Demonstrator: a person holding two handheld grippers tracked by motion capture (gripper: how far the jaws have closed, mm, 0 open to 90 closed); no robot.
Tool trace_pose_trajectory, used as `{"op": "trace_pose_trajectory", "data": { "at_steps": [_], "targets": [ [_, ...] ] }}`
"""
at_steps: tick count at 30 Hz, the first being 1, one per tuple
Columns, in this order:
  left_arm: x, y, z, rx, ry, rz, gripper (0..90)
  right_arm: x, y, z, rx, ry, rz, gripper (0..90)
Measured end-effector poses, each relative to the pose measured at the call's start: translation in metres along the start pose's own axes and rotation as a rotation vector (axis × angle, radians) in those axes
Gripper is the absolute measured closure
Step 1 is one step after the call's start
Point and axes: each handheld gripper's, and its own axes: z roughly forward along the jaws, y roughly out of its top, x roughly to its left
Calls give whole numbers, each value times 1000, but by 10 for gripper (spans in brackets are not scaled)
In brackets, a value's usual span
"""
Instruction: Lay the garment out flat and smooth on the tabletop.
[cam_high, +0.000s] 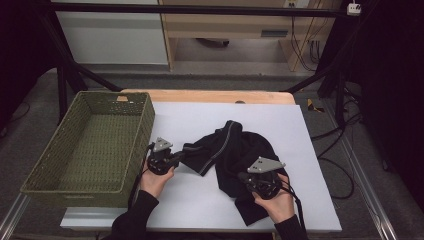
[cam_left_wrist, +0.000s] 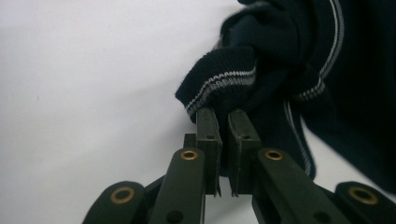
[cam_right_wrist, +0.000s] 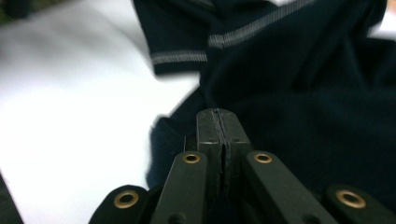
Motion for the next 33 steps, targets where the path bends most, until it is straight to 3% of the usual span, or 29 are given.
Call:
{"op": "trace_pose_trajectory", "data": {
  "at_steps": [2, 6, 9, 13, 17, 18, 21, 24, 27, 30, 33],
  "targets": [
    [0, -6, -5, 2, 3, 9, 842, 1, -2, 3, 5, 0, -4, 788],
    [4, -10, -9, 3, 3, -2, 842, 15, 2, 5, -60, 8, -17, 474],
    [4, -11, -9, 1, 0, -6, 841, 31, 3, 18, -22, 44, -65, 362],
    [5, -12, -9, 3, 1, -8, 840, 37, -3, 38, 74, -15, -116, 421],
    [7, -12, -8, 5, 4, -21, 840, 31, -7, 42, 141, -39, -118, 807],
    [8, -12, -8, 2, 5, -23, 840, 29, -7, 40, 155, -25, -106, 832],
    [9, -11, -10, -8, 12, -23, 840, 27, -4, 31, 122, -18, -90, 851],
    [12, -11, -13, -15, 28, -23, 840, 19, 3, 9, 38, -35, -70, 853],
    [14, -11, -16, -16, 59, -20, 840, 1, 6, -21, -67, -96, -25, 854],
    [13, -11, -15, -11, 61, -22, 840, -23, 2, -48, -156, -171, 50, 854],
    [14, -12, -13, -3, 56, -25, 840, -49, -11, -59, -166, -257, 107, 854]
  ]
}}
